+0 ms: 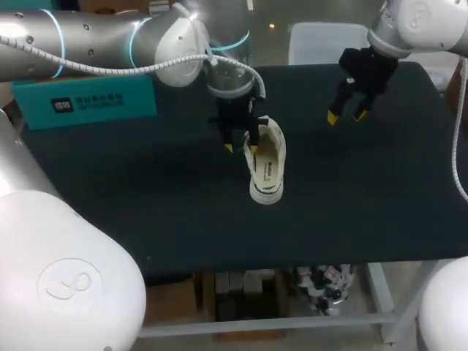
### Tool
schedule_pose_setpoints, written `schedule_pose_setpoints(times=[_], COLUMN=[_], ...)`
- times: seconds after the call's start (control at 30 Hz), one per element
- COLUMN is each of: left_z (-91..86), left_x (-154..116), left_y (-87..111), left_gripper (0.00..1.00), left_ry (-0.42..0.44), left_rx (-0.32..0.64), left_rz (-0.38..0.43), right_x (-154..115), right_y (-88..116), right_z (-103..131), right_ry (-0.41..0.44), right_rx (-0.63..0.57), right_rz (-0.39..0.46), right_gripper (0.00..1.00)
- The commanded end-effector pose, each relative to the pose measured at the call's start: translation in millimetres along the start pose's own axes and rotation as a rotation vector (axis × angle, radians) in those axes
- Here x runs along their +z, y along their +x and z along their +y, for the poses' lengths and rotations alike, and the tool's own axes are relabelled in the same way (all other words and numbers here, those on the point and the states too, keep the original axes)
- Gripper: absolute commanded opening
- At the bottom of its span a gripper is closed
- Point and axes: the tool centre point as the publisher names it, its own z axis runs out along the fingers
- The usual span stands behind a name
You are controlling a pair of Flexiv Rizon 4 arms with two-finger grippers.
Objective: Open the shoe tongue, take the insole out of the shoe, put the insole back into the shoe, and pack the shoe into the shoebox
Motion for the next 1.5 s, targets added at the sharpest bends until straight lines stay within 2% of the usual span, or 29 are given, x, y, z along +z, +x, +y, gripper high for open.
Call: schedule_pose_setpoints(times=[0.03,0.07,0.1,0.13,0.17,0.37,0.47,0.63,0.83,0.87,1.0,1.03,1.17,1.27,1.37,1.5], left_z=[-7.0,-8.0,-9.2,-9.9,-10.6,-13.4,-15.1,-17.3,-20.3,-20.9,-25.9,-27.5,-36.4,-41.6,-48.9,-60.5], left_x=[10.9,11.6,11.7,11.4,10.5,3.8,-2.6,-22.9,-50.4,-55.2,-77.1,-82.8,-104.4,-120.0,-135.1,-154.7], left_y=[4.5,5.1,5.7,6.3,6.5,4.8,1.5,-16.5,-48.0,-53.1,-72.4,-76.2,-85.0,-91.0,-101.3,-111.9], left_gripper=[0.43,0.38,0.25,0.08,0.00,0.00,0.00,0.00,0.00,0.00,0.00,0.00,0.00,0.00,0.00,0.00], left_ry=[0.008,0.013,0.020,0.029,0.036,0.051,0.055,0.067,0.070,0.059,0.078,0.071,0.035,-0.026,-0.062,-0.143], left_rx=[-0.004,-0.003,-0.002,-0.002,0.002,0.051,0.127,0.319,0.560,0.624,0.748,0.800,0.890,1.005,1.072,1.157], left_rz=[-0.010,-0.010,-0.012,-0.014,-0.011,0.017,0.057,0.154,0.226,0.238,0.277,0.290,0.291,0.289,0.293,0.289], right_x=[0.6,0.3,0.0,-0.1,-0.2,-3.7,-7.5,-14.2,-14.2,-14.2,-14.2,-14.2,-14.2,-13.6,-14.4,-10.1], right_y=[-0.1,-0.9,-1.7,-2.0,-2.1,-0.1,3.5,20.7,20.7,20.7,20.7,20.7,20.7,27.8,34.7,42.9], right_z=[-14.2,-14.9,-15.2,-15.4,-15.5,-20.5,-23.0,-23.8,-23.8,-23.8,-23.8,-23.8,-23.8,-22.3,-24.1,-17.0], right_ry=[-0.066,-0.068,-0.071,-0.070,-0.072,-0.080,-0.079,-0.017,-0.017,-0.017,-0.017,-0.017,-0.017,-0.042,-0.076,-0.063], right_rx=[-0.012,-0.017,-0.020,-0.028,-0.028,-0.101,-0.110,-0.094,-0.094,-0.094,-0.094,-0.094,-0.094,-0.160,-0.224,-0.285], right_rz=[-0.026,-0.026,-0.035,-0.040,-0.046,-0.087,-0.118,-0.188,-0.188,-0.188,-0.188,-0.188,-0.188,-0.236,-0.288,-0.358], right_gripper=[1.00,1.00,1.00,1.00,1.00,1.00,1.00,1.00,1.00,1.00,1.00,1.00,1.00,1.00,1.00,1.00])
